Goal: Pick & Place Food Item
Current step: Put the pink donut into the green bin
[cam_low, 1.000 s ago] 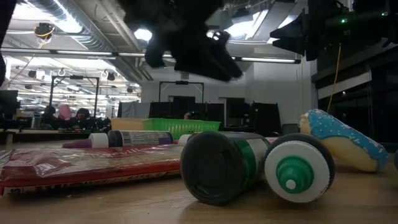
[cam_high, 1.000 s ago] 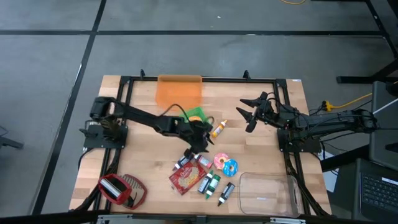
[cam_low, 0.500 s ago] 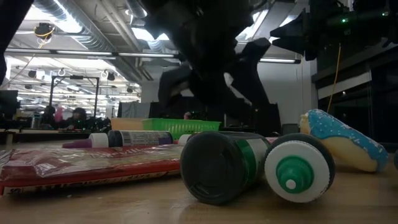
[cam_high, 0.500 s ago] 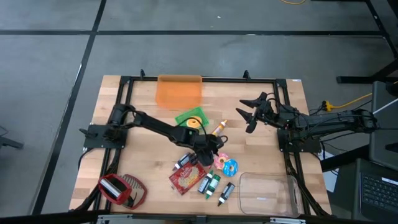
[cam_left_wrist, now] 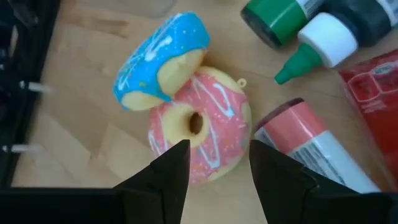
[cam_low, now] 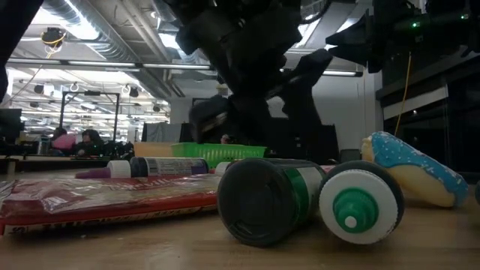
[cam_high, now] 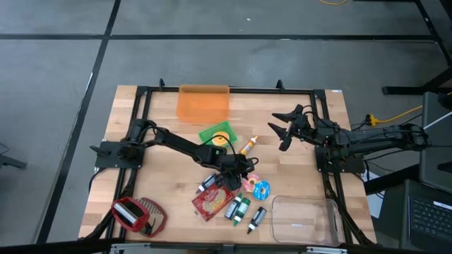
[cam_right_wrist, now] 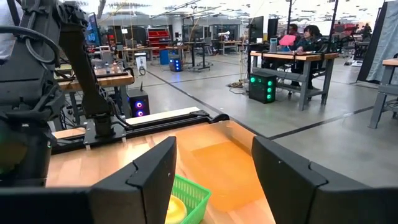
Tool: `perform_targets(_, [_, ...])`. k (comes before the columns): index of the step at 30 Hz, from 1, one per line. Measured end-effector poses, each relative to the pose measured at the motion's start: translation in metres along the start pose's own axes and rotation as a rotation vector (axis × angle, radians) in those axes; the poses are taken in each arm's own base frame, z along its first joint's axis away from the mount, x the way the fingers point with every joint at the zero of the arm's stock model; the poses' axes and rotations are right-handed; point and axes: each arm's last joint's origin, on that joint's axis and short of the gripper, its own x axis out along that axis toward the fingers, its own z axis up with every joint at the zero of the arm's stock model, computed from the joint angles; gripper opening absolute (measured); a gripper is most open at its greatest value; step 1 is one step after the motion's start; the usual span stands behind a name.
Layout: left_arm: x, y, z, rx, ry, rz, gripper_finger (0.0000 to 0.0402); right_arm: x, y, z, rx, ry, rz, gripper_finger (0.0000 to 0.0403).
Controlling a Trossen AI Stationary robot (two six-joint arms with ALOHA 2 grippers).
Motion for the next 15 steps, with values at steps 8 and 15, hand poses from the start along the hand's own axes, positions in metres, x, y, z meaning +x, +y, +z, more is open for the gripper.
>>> perform_targets(8, [0.017,-0.009,0.002,0.095,0.014,0.006,0.0161,0.0,0.0,0.0,0.001,-0.003,0.002,0.0213])
perform_targets(15, [0.026,-0.013,-0.001,0.115,0.013,-0.002,0.016,0.0,0.0,0.0,0.001,-0.004,0.003,0.0213])
